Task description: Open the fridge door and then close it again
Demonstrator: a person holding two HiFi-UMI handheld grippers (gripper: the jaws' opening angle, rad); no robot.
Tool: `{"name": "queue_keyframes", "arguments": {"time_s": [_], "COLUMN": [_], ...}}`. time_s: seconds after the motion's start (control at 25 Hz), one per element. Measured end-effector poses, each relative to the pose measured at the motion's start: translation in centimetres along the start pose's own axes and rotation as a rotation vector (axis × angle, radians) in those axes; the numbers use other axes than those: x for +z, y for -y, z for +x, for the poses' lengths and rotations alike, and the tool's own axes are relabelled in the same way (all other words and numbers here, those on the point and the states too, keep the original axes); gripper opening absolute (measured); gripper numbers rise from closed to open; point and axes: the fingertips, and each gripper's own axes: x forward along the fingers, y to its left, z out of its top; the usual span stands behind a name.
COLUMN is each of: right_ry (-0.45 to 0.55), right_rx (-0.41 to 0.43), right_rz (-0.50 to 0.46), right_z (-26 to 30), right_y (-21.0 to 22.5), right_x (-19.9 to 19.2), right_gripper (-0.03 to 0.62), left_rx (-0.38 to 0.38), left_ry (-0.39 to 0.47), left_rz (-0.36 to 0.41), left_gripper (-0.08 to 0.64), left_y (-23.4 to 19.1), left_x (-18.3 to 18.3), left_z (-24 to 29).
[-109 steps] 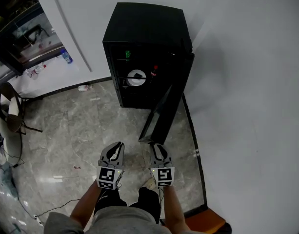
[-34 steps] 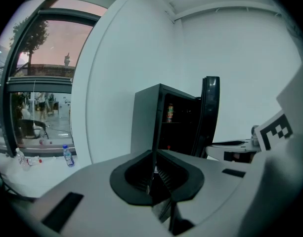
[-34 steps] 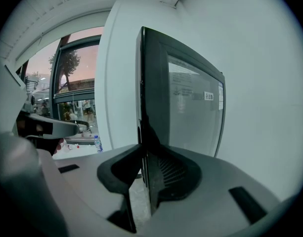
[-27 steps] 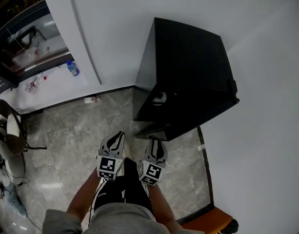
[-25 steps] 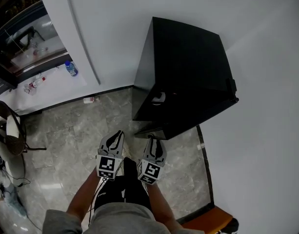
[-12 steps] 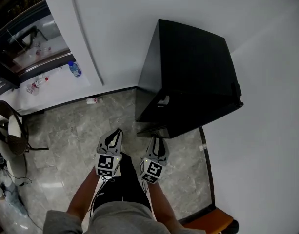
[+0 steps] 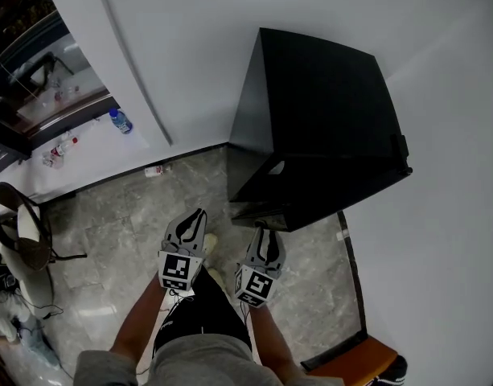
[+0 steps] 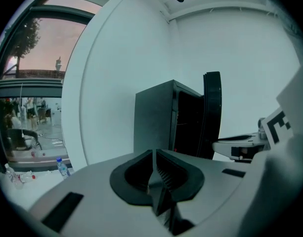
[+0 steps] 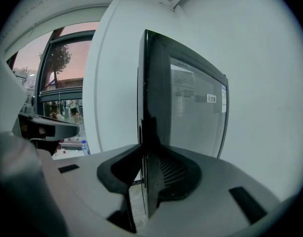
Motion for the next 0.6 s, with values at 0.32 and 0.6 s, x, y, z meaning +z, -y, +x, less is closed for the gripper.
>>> {"name": "queue_keyframes", "arguments": {"time_s": [0.32, 0.6], "right_ry": [0.006, -0.016], "right_rx": [-0.066, -0.139], "right_rz": [0.004, 0.016], "right_z": [1.3, 2.4], "right_y": [-0.7, -1.1], "right_x": [0.4, 0.4], "right_gripper": [0.112, 0.112], "left_rx": [-0.101, -0.189], "left_ry": [-0.015, -0.007], "left_rz": [0.019, 0.027], "left_gripper": [0.026, 0.028], "left_y": [-1.0, -2.5], "left_x": [0.5, 2.0], "left_z": [2.8, 5.3]}}
